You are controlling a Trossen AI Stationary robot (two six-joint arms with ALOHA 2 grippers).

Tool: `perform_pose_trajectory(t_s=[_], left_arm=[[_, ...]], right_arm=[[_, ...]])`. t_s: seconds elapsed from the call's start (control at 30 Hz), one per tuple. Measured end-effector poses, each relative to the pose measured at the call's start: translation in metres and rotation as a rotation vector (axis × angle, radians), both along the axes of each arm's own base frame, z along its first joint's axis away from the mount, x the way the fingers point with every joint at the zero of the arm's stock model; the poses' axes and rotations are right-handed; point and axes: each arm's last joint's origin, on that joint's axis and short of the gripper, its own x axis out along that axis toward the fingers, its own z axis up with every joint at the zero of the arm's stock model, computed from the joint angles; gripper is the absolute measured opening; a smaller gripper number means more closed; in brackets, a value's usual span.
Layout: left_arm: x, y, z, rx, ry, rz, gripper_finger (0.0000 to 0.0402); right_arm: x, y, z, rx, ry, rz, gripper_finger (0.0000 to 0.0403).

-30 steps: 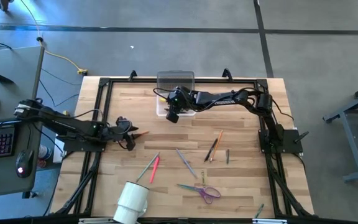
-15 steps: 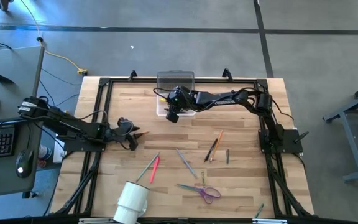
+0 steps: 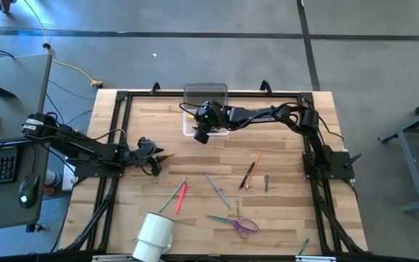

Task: Pick & place school supplies into a supply box
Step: Put the left orange pencil into the supply box

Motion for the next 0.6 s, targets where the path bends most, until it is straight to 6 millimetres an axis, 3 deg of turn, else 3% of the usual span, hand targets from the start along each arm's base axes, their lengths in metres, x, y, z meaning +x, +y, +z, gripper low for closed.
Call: perform_pose_trajectory(t_s=[0.23,0.6], left_arm=[[0.010,-0.001,0.013,0.092,-0.033,-0.029,0.0211],[0.012,0.003,0.003,0.168,0.046,-0.031,0.0211]], right_arm=[[0.000,0.000,0.000,0.000,0.000,0.000,0.0094],[0.000,-0.001,0.000,-0.014,0.007,0.012,0.0094]])
